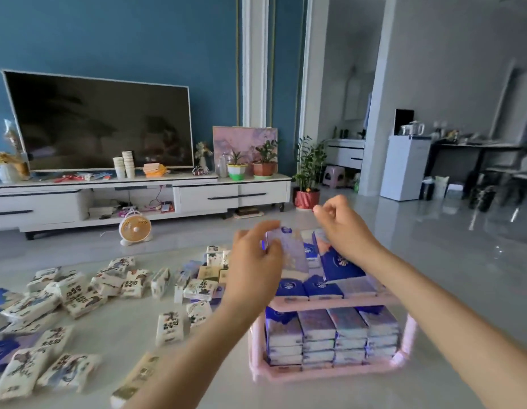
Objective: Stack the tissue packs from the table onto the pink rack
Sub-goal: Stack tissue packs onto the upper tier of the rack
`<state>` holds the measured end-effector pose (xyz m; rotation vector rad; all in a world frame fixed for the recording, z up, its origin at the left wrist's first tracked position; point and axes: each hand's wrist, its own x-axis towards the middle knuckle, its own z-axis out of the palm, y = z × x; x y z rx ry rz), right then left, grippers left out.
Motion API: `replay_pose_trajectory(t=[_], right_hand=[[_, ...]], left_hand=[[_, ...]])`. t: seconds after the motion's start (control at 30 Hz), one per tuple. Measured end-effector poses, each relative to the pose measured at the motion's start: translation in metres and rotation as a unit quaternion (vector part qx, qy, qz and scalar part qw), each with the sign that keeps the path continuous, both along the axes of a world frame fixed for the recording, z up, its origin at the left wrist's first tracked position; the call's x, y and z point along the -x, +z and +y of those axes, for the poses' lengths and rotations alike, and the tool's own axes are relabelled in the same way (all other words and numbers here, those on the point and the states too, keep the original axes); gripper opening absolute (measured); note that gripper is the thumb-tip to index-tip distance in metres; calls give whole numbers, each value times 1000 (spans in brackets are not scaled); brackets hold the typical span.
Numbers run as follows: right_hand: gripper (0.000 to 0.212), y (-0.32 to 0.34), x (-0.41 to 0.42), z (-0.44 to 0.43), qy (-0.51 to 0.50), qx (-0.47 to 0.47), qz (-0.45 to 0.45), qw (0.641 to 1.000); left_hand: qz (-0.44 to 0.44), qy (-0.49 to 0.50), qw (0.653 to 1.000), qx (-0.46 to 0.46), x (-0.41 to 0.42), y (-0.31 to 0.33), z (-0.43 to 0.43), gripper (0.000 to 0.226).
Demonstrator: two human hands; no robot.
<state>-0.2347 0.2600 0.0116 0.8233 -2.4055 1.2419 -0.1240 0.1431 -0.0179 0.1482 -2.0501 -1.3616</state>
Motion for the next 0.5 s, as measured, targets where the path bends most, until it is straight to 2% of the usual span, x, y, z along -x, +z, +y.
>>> replay_pose_trajectory(t=[0.13,0.3,0.37,0.43,0.5], right_hand=[[18,-29,17,-7,-21,-69,-6,997],[18,-39,17,-12,-62,-63,101,991],[16,-36,13,-5,-38,-44,135,989],[10,-35,3,12,14,-24,127,991],[12,-41,-11,35,76,-50,112,990]], left_hand=[[-68,88,980,167,23,-21,15,40],[-164,185,905,346,24,-32,17,40],[-143,186,896,377,20,-34,17,44],[-120,151,902,386,14,-33,14,52],[-120,104,898,411,7,-34,9,58]])
